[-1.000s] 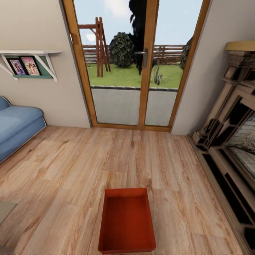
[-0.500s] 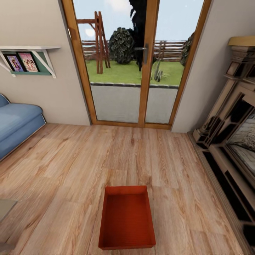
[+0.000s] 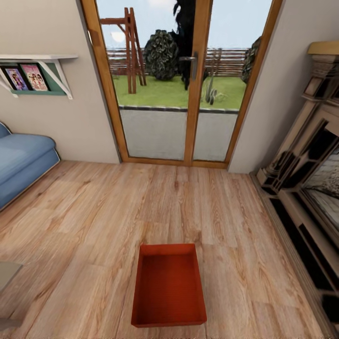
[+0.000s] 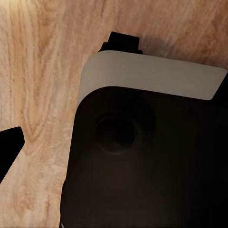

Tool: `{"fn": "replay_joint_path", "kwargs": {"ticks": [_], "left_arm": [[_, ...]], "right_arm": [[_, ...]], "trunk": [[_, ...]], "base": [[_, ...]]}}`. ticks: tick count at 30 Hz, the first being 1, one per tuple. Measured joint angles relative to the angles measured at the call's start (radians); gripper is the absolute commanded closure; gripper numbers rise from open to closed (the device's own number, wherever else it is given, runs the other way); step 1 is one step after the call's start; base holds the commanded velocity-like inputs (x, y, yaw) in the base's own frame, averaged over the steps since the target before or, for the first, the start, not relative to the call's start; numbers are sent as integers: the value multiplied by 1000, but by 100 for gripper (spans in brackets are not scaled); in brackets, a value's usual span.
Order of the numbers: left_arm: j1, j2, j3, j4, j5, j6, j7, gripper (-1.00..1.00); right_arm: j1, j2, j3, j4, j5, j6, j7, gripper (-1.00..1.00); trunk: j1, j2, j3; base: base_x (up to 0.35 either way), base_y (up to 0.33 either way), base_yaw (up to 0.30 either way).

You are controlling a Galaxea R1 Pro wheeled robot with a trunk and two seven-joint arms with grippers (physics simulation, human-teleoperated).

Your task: Move the two storage containers from the living room to the garage. In the garage, place one container on the floor and stack the other container on top of it (either order is fine).

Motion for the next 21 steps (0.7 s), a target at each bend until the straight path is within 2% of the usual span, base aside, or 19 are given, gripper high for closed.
{"fn": "replay_joint_path", "kwargs": {"ticks": [21], "left_arm": [[0,0,0,0,0,-2,0,-100]], "right_arm": [[0,0,0,0,0,0,0,-100]], "trunk": [[0,0,-33]], "base": [[0,0,0]]}}
